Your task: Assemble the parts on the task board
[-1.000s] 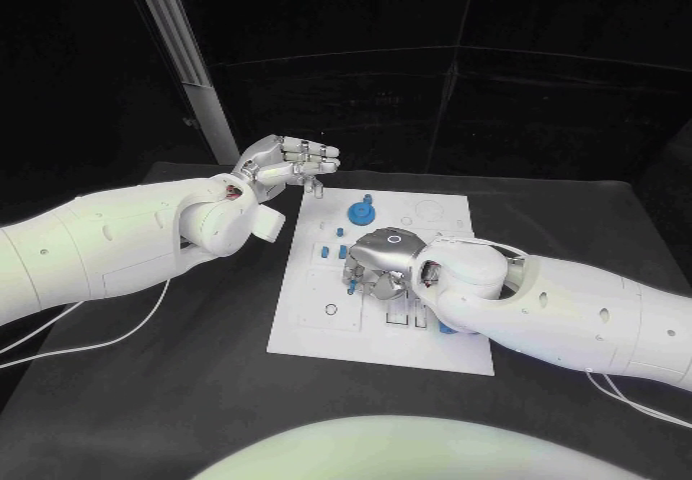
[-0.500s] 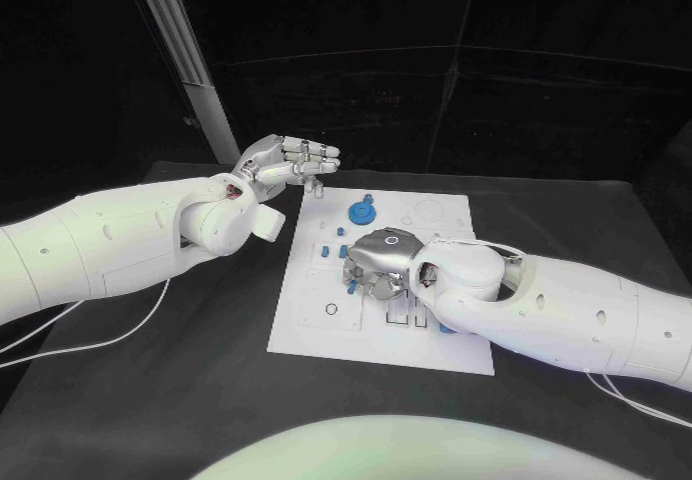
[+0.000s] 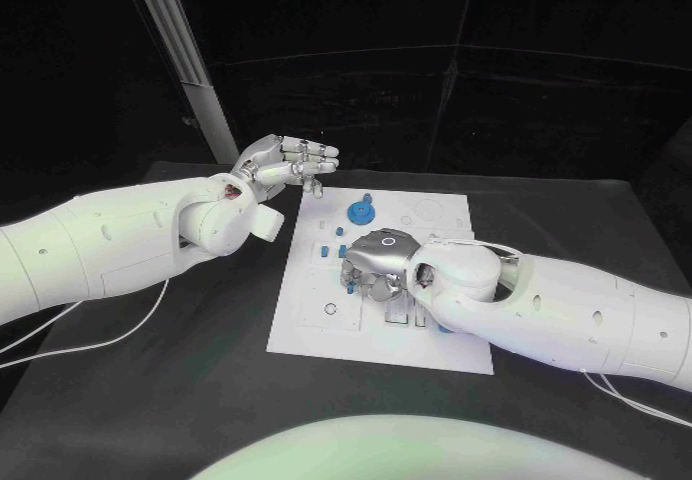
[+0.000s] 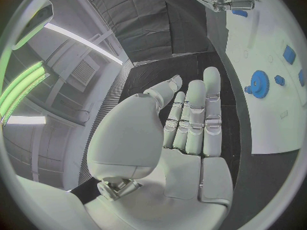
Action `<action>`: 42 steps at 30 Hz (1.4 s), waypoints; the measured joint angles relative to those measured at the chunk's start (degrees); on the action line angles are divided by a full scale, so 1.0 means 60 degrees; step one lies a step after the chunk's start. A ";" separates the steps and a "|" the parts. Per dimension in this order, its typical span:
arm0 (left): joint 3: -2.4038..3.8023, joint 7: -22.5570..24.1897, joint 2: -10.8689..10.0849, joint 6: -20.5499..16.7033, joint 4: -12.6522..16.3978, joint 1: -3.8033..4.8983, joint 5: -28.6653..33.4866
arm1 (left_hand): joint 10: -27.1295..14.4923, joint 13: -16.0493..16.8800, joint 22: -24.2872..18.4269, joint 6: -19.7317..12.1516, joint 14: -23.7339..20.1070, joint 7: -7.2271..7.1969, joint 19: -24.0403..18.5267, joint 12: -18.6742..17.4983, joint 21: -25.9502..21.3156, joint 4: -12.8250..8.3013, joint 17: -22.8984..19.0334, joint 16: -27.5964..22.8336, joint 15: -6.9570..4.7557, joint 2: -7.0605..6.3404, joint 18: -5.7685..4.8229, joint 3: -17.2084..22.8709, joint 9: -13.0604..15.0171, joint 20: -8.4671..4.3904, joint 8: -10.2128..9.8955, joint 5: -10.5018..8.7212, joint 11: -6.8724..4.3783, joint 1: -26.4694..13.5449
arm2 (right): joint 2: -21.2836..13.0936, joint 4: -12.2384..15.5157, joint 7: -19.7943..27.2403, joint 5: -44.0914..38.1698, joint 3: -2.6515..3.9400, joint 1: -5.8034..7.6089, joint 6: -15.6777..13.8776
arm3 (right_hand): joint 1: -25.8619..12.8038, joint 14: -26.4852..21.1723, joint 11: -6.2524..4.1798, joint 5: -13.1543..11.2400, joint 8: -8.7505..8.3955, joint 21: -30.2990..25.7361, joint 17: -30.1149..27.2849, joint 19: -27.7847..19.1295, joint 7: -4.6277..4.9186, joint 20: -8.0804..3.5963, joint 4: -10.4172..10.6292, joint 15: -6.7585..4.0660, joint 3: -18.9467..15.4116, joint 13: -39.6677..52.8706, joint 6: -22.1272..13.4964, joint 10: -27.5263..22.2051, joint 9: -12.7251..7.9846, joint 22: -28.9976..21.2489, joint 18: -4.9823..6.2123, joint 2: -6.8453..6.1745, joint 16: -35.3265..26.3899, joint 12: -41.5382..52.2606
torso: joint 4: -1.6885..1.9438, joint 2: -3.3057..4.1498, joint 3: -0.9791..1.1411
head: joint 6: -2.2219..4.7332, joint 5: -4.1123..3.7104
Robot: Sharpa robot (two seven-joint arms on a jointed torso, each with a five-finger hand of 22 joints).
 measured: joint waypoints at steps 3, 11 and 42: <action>0.0000 -0.0005 0.0000 0.0002 -0.0003 0.0000 0.0000 | 0.0000 0.0000 0.0001 0.0000 0.0000 0.0000 0.0000 0.0000 0.0000 0.0000 0.0000 0.0000 0.0000 0.0000 0.0000 0.0000 0.0000 0.0000 0.0000 0.0000 0.0000 0.0000 | 0.0006 0.0004 0.0010 -0.0006 0.0000 -0.0004 0.0041 | 0.0000 0.0000 0.0000 0.0000 -0.0003 0.0000 0.0000 0.0000 0.0000 0.0000 0.0000 0.0000 0.0000 0.0000 0.0000 0.0000 -0.0001 0.0000 0.0001 0.0000 0.0000 0.0000 | 0.0000 0.0000 0.0001 | -0.0002 -0.0001; 0.0000 -0.0019 0.0001 0.0010 -0.0008 0.0000 0.0000 | 0.0000 0.0001 0.0001 0.0000 0.0000 0.0000 0.0000 0.0000 0.0000 0.0000 0.0001 0.0000 0.0000 0.0000 0.0000 0.0000 0.0000 0.0000 0.0000 0.0000 0.0000 0.0000 | 0.0010 -0.0014 0.0027 -0.0005 0.0001 -0.0004 0.0058 | -0.0340 0.0022 0.0159 0.0089 -0.0057 0.0000 -0.0015 -0.0052 0.0132 0.0052 0.0000 0.0022 0.0000 -0.0043 -0.0241 -0.0336 -0.0040 -0.0030 0.0001 -0.0157 0.0000 -0.0265 | 0.0002 -0.0001 0.0001 | -0.0014 -0.0002; -0.0003 -0.0074 -0.0050 0.0033 -0.0047 0.0000 0.0003 | 0.0000 -0.0008 -0.0005 0.0000 0.0000 -0.0001 0.0000 0.0000 0.0000 0.0000 -0.0011 -0.0039 0.0000 0.0000 -0.0001 0.0000 0.0000 0.0000 0.0000 0.0000 0.0000 0.0000 | -0.1811 0.1000 0.0359 0.0951 0.0029 0.0081 -0.1411 | -0.0997 0.0034 0.0408 0.0454 -0.0064 -0.0215 -0.0346 -0.0326 0.0315 0.0325 0.0106 0.0243 -0.0961 -0.0041 -0.1387 -0.1333 -0.0114 -0.0499 0.0001 -0.0622 -0.0034 -0.0350 | -0.0016 -0.0026 0.0005 | 0.0235 -0.0249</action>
